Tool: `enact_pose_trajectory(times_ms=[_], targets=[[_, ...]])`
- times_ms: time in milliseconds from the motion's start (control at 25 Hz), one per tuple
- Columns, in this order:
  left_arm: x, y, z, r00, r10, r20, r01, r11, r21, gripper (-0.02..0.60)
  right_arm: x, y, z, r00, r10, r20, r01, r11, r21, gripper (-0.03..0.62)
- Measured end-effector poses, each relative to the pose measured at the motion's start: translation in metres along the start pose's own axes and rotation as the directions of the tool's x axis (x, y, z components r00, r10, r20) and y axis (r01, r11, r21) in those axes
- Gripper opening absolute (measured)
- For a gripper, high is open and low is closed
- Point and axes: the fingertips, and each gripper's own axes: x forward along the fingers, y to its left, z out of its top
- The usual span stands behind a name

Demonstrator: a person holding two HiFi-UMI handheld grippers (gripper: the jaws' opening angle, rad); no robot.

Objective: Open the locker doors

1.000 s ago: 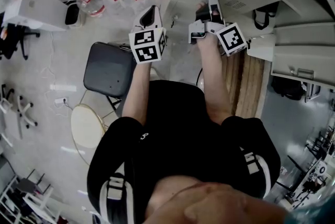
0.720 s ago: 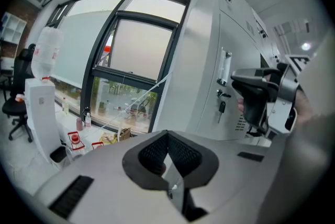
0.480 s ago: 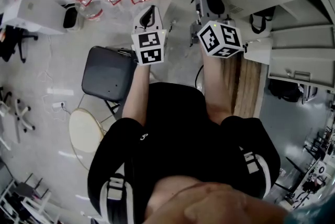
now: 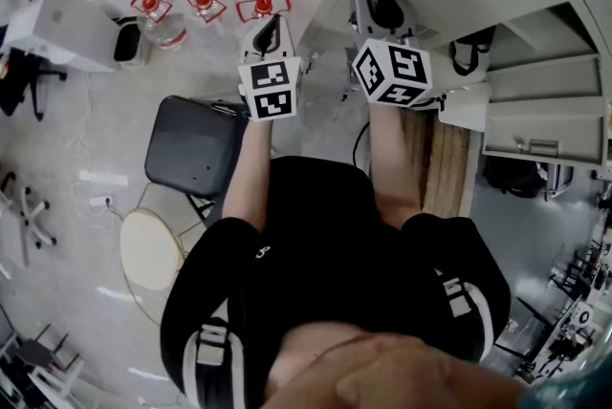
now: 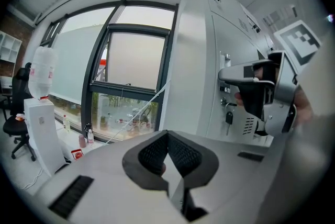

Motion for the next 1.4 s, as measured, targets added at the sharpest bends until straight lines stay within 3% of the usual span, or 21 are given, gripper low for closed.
enact_pose_trajectory(times_ms=[320,1400], targets=[[0.0,0.007,0.003,1.0,0.008,0.005,-0.008,1.0,-0.003,0.005,0.001,0.004,0.001,1.0,0.008,0.003,-0.008,1.0,0.029,0.115],[-0.025,-0.042,-0.013,1.0,-0.014,-0.021,0.014,0.999,0.033,0.005,-0.051,0.013,0.002,0.997,0.073,0.024,-0.073,0.997,-0.009,0.115]])
